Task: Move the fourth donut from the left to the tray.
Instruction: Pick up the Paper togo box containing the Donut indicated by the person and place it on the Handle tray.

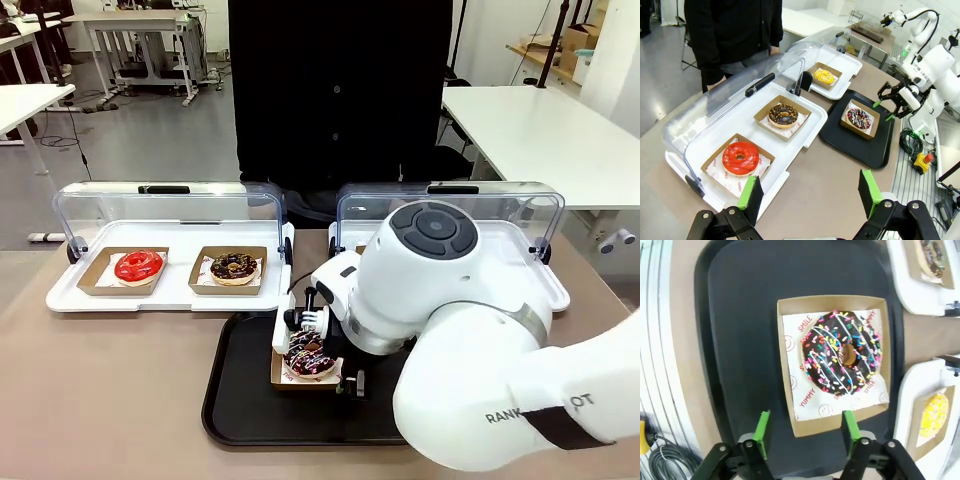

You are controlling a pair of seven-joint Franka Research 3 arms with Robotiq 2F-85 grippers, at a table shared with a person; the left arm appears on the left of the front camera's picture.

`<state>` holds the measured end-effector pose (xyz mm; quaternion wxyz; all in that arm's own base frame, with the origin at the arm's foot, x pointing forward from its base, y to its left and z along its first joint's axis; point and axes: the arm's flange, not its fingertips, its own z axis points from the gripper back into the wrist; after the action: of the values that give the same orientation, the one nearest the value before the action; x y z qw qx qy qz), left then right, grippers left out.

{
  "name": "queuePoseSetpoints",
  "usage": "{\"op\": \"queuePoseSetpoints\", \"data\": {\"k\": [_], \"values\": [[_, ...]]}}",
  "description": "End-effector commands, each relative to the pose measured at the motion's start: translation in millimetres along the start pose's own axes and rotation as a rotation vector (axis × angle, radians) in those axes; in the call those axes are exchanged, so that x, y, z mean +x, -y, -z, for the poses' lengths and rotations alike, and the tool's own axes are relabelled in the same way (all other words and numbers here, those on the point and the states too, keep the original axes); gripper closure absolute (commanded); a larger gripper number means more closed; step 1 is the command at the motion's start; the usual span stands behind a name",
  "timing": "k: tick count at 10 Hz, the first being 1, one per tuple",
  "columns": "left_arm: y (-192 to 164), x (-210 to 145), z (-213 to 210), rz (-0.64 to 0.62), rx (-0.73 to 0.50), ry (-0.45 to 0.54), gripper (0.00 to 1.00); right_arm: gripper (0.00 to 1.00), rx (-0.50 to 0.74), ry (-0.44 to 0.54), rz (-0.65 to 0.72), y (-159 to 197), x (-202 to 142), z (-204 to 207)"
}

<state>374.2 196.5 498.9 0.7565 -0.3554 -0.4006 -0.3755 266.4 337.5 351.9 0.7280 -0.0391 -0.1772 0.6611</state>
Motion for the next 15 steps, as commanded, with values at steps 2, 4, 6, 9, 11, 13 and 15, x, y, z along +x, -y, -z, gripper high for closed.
{"op": "queuePoseSetpoints", "data": {"k": [2,4,6,9,11,13,15], "values": [[-1.2,1.0,-0.7,0.023,-0.005,0.026,0.00,0.00,0.031,0.023,-0.004,-54.8,-101.7,-55.4],[-1.2,1.0,-0.7,0.023,-0.005,0.026,0.00,0.00,0.058,0.035,-0.012,-48.9,-103.2,-56.4],[-1.2,1.0,-0.7,0.023,-0.005,0.026,0.00,0.00,0.017,0.009,0.009,1.2,-2.6,-54.8],[-1.2,1.0,-0.7,0.023,-0.005,0.026,0.00,0.00,0.017,0.009,0.009,1.2,-2.6,-54.8],[-1.2,1.0,-0.7,0.023,-0.005,0.026,0.00,0.00,0.017,0.009,0.009,1.2,-2.6,-54.8],[-1.2,1.0,-0.7,0.023,-0.005,0.026,0.00,0.00,0.017,0.009,0.009,1.2,-2.6,-54.8],[-1.2,1.0,-0.7,0.023,-0.005,0.026,0.00,0.00,0.017,0.009,0.009,1.2,-2.6,-54.8]]}}
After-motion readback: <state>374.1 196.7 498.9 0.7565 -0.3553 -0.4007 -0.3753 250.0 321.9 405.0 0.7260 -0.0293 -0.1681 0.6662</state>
